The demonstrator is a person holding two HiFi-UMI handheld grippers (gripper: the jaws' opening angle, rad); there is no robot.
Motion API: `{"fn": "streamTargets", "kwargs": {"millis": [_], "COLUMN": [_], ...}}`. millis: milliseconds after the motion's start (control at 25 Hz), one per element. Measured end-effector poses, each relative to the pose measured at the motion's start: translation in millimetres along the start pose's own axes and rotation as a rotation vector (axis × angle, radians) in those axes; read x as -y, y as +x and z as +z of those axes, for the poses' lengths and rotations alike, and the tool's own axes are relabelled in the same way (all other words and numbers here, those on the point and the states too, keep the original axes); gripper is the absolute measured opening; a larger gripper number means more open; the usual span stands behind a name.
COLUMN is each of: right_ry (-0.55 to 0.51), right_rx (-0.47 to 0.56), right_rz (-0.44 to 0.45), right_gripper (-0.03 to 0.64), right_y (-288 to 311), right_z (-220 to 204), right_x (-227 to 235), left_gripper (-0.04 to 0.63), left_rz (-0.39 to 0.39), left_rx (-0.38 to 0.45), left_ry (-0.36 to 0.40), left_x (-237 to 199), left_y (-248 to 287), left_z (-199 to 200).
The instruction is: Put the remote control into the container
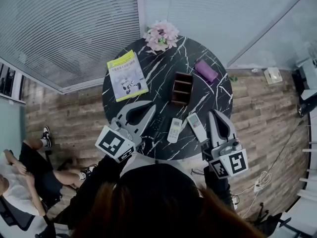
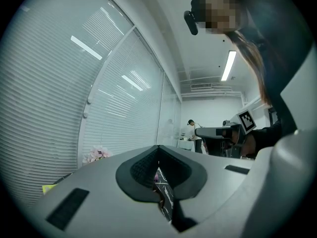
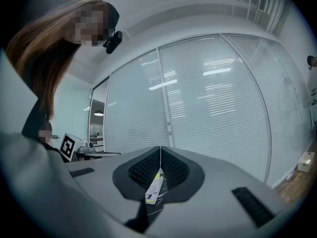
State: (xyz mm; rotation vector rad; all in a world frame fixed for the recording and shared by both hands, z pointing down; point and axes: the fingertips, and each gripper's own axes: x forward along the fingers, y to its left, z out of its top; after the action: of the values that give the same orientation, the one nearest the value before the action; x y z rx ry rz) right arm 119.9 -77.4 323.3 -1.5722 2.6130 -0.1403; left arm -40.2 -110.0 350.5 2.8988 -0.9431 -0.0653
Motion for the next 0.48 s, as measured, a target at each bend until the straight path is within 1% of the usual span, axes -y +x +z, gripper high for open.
{"fn": "streamTargets", "kwargs": {"millis": [120,280,360,480], "right_ry": [-0.008,-0.002,0.001,0.043], "right_rx": [-0.027,-0.084,-0.124,-0.212], "right_rz": [-0.004,-0.026,-0.049,-0.088], "right_gripper": [0.017,0.017,0.017,0.017], "right_y": [1,4,5,6], "right_z": [-11,-38,-58,-101], "right_x": [3,15,24,43], "left_gripper": [0.009,0.009,0.009,0.009], "left_rz": [-0.002,-0.013,-0.016,-0.011], "left_rx": [0.001,0.019,0.031,0.052], "left_ry": [0.008,0.003,-0.001,-0.009], "left_x": [3,7,8,9], "left_y": [-1,-5,-8,-13], "left_z": [2,6,8,12]}}
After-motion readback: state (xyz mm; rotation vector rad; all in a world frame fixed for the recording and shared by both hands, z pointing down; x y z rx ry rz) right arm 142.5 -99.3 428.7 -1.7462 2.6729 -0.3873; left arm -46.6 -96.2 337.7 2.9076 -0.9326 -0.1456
